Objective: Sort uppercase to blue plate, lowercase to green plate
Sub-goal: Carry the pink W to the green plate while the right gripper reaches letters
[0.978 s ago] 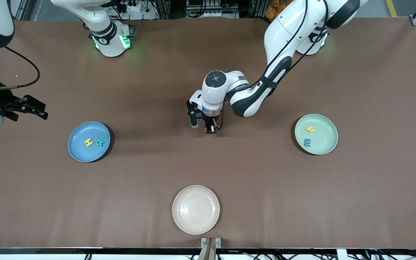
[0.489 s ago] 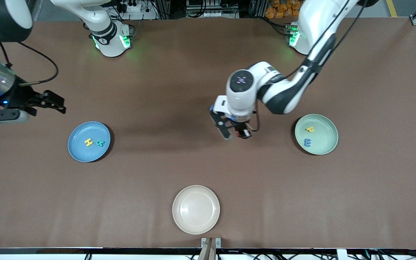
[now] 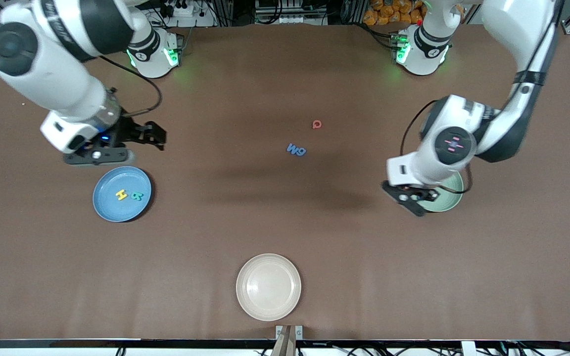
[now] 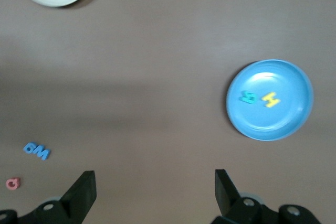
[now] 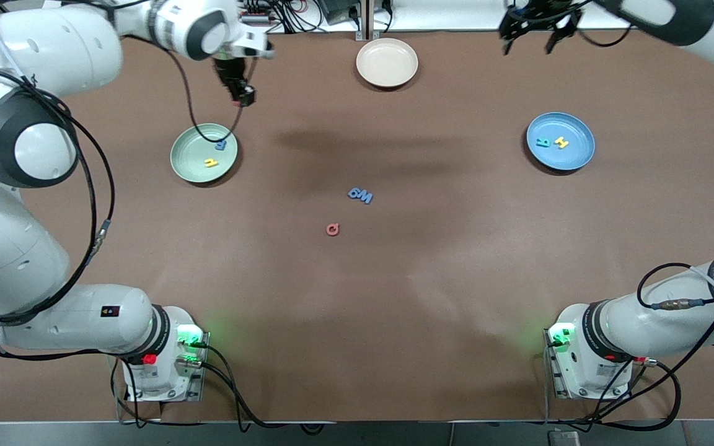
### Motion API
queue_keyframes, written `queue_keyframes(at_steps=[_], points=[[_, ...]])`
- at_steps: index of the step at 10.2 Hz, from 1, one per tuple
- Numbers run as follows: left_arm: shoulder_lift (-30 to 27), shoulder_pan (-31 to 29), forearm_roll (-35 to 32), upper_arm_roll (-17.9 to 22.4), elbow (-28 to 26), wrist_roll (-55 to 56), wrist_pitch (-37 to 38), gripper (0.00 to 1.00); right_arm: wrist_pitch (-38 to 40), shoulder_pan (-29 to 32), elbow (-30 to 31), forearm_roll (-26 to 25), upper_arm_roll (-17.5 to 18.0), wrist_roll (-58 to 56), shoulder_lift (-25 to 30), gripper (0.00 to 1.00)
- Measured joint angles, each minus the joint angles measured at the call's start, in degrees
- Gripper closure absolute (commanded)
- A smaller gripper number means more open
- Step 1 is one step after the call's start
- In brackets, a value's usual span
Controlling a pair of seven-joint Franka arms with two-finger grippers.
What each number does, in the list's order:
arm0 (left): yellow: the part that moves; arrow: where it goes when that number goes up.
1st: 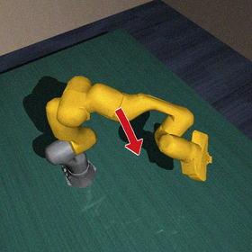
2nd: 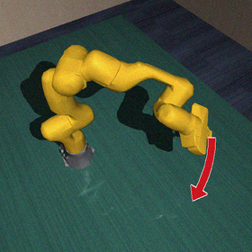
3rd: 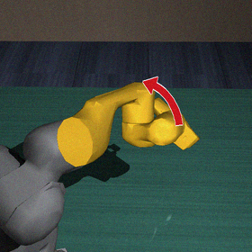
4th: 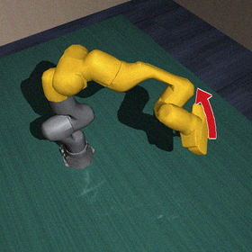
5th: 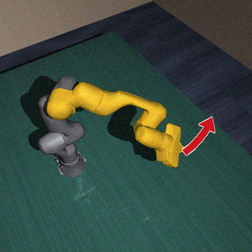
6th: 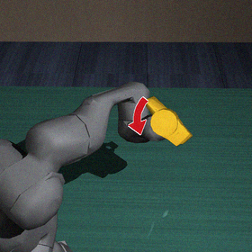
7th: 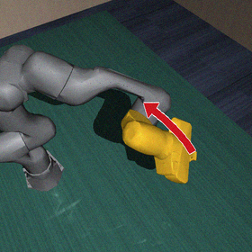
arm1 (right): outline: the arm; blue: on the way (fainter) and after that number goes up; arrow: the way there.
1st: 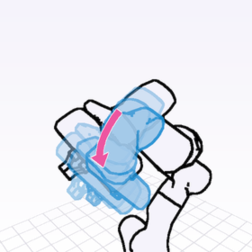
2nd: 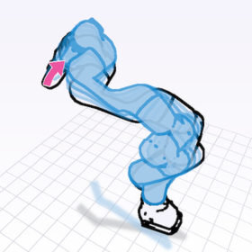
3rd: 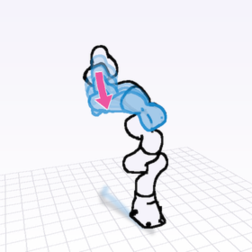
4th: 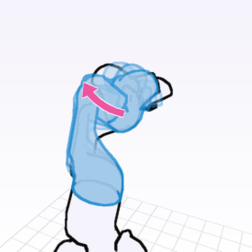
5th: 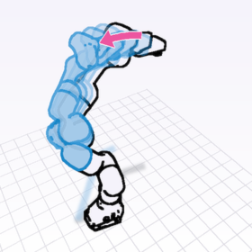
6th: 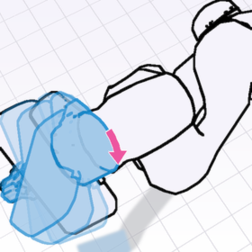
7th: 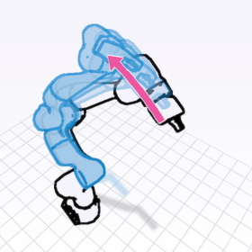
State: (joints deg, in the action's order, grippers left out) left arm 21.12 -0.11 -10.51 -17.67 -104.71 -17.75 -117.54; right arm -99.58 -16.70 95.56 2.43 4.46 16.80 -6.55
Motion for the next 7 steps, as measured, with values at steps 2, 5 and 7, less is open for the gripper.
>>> queue_keyframes(at_steps=[2,5,7], points=[[-0.2,-0.8,6.2,6.9,-2.4,-5.4,-0.4,1.00,-1.3,-4.0,0.0,0.0,0.2,-0.7,-1.6,0.00],[0.4,-1.9,12.7,11.9,-5.7,-10.6,-3.6,0.93,-4.5,-9.8,0.1,0.0,0.3,-11.2,-4.7,0.00],[1.2,-2.1,15.1,12.2,-7.1,-10.9,-6.0,0.71,-7.0,-11.4,0.2,0.0,0.3,-18.7,-8.1,0.01]])
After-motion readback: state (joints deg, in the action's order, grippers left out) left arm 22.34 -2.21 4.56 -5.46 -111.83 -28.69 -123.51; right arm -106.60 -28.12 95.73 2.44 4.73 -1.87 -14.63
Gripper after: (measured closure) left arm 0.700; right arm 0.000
